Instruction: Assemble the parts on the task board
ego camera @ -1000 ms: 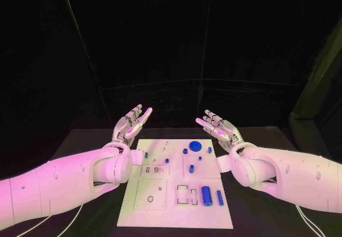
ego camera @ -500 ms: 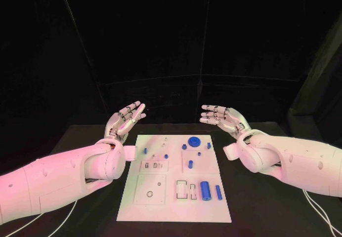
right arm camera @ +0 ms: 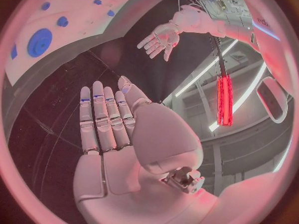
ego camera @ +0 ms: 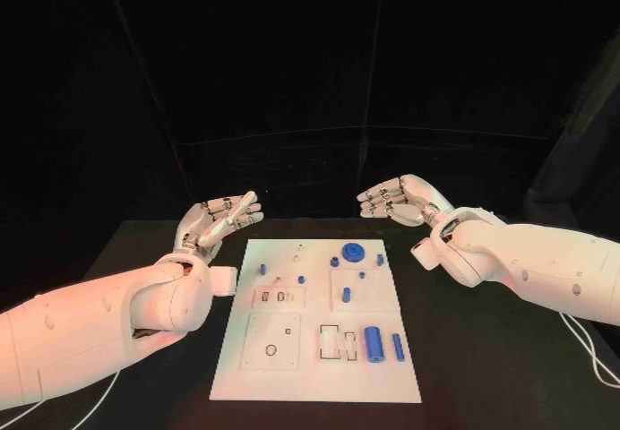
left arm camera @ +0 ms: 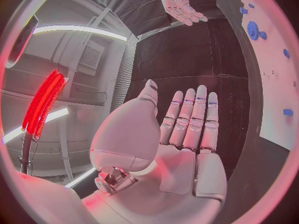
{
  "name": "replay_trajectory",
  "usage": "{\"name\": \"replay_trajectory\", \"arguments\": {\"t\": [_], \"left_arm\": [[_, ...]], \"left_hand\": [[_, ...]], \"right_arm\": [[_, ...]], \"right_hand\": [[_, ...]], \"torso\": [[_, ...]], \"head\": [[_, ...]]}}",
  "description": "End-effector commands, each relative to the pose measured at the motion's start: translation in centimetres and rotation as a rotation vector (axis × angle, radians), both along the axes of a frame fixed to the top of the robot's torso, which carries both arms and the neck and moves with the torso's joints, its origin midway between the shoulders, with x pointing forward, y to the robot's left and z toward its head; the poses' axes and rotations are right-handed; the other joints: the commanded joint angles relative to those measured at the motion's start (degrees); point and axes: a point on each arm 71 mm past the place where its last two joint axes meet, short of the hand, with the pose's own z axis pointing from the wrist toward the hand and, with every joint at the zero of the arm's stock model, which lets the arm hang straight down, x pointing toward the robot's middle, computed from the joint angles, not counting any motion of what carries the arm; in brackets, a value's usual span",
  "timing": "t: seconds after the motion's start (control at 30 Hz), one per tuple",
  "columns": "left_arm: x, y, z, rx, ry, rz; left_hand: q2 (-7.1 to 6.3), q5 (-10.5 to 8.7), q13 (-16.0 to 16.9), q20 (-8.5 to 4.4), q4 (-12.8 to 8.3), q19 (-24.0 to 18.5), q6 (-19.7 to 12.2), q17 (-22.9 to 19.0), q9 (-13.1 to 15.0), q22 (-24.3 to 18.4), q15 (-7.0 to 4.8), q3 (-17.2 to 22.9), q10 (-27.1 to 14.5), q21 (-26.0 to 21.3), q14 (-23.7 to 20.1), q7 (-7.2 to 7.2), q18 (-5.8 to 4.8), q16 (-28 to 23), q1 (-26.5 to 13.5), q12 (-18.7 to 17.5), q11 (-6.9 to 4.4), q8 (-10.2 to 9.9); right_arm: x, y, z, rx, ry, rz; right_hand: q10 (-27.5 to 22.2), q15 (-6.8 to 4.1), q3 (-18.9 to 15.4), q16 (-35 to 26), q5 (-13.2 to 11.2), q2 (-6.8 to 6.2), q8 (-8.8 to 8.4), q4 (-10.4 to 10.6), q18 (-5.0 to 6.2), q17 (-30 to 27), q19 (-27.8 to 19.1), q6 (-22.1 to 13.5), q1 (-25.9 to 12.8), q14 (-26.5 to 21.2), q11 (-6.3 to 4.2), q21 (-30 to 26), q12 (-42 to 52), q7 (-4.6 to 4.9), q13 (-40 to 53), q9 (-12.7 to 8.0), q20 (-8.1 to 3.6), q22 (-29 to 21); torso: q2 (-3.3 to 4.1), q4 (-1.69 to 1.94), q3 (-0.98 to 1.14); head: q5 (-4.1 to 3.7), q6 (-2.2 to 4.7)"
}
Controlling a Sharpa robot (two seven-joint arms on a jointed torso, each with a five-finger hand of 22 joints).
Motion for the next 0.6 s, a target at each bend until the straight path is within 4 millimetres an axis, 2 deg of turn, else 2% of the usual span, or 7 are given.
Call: {"name": "replay_trajectory", "arguments": {"t": [0.03,0.17,0.2,0.3,0.43,0.53,0.6], "left_arm": [[-0.7,-0.6,1.0,-0.019,-0.082,-0.062],[-1.5,-0.9,1.4,-0.03,-0.081,-0.093],[-1.8,-1.1,1.5,-0.036,-0.08,-0.106],[-2.3,-1.3,1.8,-0.046,-0.076,-0.125],[-2.9,-1.5,2.0,-0.056,-0.072,-0.144],[-3.1,-1.7,2.1,-0.06,-0.071,-0.155],[-3.2,-1.9,2.2,-0.062,-0.071,-0.162]], "left_hand": [[0.28,0.03,0.0,-0.12,-0.9,0.9,0.9,-0.2,-0.1,-0.2,-0.18,-0.2,0.9,0.0,0.9,0.51,0.74,-0.5,0.8,-0.6,-0.2,-0.5],[0.48,0.03,0.0,-0.17,-1.4,1.4,1.2,-0.3,-0.1,-0.4,-0.24,-0.3,1.2,-0.1,1.3,0.43,0.74,-0.8,1.0,-0.9,-0.26,-0.8],[0.51,0.03,0.0,-0.18,-1.4,1.5,1.2,-0.4,-0.1,-0.4,-0.24,-0.3,1.3,-0.1,1.3,0.42,0.74,-0.9,1.0,-0.9,-0.27,-0.8],[0.61,0.03,-0.1,-0.19,-1.6,1.6,1.3,-0.4,-0.1,-0.5,-0.25,-0.4,1.3,-0.2,1.4,0.41,0.74,-1.1,1.1,-1.1,-0.27,-1.0],[0.97,0.02,-0.1,-0.38,-2.2,3.3,1.6,-0.5,-0.1,-0.5,-0.45,-0.7,1.6,0.2,2.3,0.39,0.79,-1.4,1.0,-1.8,-0.33,-1.6],[1.01,0.03,-0.1,-0.4,-2.3,3.4,1.6,-0.5,-0.1,-0.5,-0.46,-0.8,1.7,0.2,2.4,0.38,0.79,-1.4,1.1,-1.9,-0.34,-1.7],[1.05,0.03,-0.1,-0.42,-2.4,3.6,1.7,-0.5,-0.1,-0.6,-0.47,-0.8,1.7,0.2,2.5,0.36,0.79,-1.5,1.1,-1.9,-0.35,-1.8]], "right_arm": [[0.4,1.1,0.3,-0.304,-0.095,0.064],[0.9,2.1,0.8,-0.46,-0.149,0.084],[1.0,2.6,0.9,-0.52,-0.165,0.091],[1.2,3.4,0.9,-0.608,-0.191,0.102],[1.3,4.6,0.9,-0.694,-0.215,0.118],[1.4,5.2,0.8,-0.735,-0.217,0.13],[1.5,5.6,0.7,-0.761,-0.211,0.139]], "right_hand": [[5.9,-2.37,3.7,-1.1,0.9,-2.14,-1.1,-0.1,0.72,0.4,6.0,4.9,-0.1,8.9,-1.49,3.8,-2.0,-1.0,0.0,-0.2,-2.54,1.1],[7.1,-3.04,5.3,-1.6,0.7,-3.31,-2.04,-0.1,0.71,0.6,7.2,5.8,-0.9,11.8,-1.89,5.6,-3.2,-1.29,0.0,-0.2,-3.31,1.9],[7.4,-3.4,5.5,-1.2,0.5,-3.75,-2.25,0.0,0.79,0.9,8.3,6.0,-1.4,13.4,-2.06,6.6,-3.3,-1.45,0.0,-0.2,-3.67,2.4],[7.3,-4.28,5.6,-0.1,0.1,-4.78,-2.85,0.1,0.79,1.8,11.0,6.3,-2.2,17.0,-2.47,9.5,-3.5,-1.84,0.0,-0.2,-4.87,3.7],[7.1,-5.22,5.7,2.5,-0.4,-5.76,-3.7,0.2,0.73,3.5,14.4,6.4,-3.0,22.6,-2.9,13.5,-3.5,-2.22,0.0,-0.2,-6.73,5.7],[7.0,-5.57,5.8,4.5,-0.7,-6.2,-4.2,0.2,0.66,4.8,15.5,6.5,-3.5,24.6,-3.05,15.8,-3.5,-2.44,0.0,-0.2,-7.41,6.9],[6.9,-5.74,5.8,9.2,-1.0,-6.49,-4.46,0.2,0.71,7.1,17.0,6.5,-3.8,25.1,-3.55,18.0,-3.5,-2.49,0.0,-0.2,-7.86,8.0]], "torso": [[1.66,0.52,-0.28],[2.82,0.87,-0.42],[3.37,1.06,-0.5],[4.29,1.3,-0.56],[5.56,1.48,-0.66],[6.17,1.5,-0.71],[6.57,1.5,-0.73]], "head": [[-0.37,0.44],[-0.62,1.0],[-0.77,1.35],[-0.93,1.71],[-1.17,2.16],[-1.32,2.28],[-1.38,2.25]]}}
